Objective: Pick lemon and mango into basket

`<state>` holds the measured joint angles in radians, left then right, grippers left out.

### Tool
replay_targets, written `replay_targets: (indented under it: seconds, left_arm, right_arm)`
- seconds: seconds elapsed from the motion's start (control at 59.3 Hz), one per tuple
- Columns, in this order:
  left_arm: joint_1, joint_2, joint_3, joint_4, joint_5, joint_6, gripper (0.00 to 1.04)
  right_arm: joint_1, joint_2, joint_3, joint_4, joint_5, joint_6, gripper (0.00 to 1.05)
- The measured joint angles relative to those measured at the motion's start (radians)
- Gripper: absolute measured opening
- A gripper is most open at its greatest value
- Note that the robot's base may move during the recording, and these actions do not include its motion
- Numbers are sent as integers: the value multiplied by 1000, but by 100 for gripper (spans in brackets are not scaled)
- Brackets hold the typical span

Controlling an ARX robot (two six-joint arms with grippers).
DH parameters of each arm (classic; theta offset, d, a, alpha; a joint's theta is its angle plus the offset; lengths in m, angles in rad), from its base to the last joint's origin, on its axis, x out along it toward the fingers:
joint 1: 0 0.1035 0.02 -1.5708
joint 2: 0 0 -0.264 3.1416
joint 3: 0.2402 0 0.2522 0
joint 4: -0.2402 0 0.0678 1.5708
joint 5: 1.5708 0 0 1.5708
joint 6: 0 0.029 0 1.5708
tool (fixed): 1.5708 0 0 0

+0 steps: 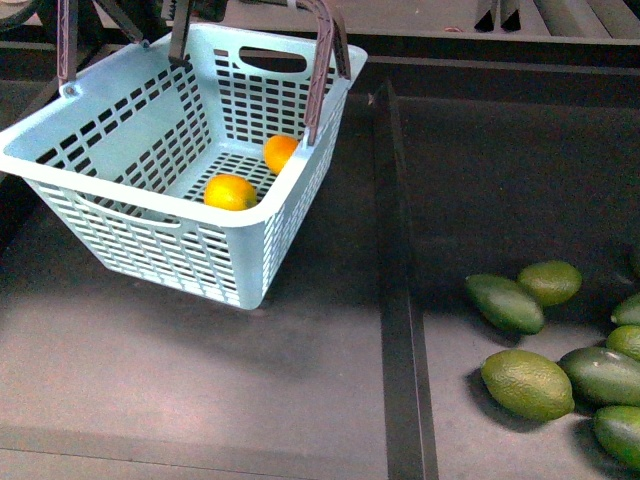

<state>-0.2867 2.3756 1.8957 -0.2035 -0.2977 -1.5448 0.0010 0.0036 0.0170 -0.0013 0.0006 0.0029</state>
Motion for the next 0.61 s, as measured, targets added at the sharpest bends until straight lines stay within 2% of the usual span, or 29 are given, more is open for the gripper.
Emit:
replay_targets:
  seconds: [0.27, 0.489, 0.607]
  left_arm:
    - [9, -18, -74, 10, -17, -33, 5]
    - [17, -74, -147, 5, -43, -76, 42]
    - [28, -158, -214, -105, -77, -74, 65]
  right_arm:
    - [0, 0, 0, 0, 0, 0, 96]
    - [0, 0, 0, 0, 0, 0, 96]
    - [0, 0, 0, 0, 0, 0, 96]
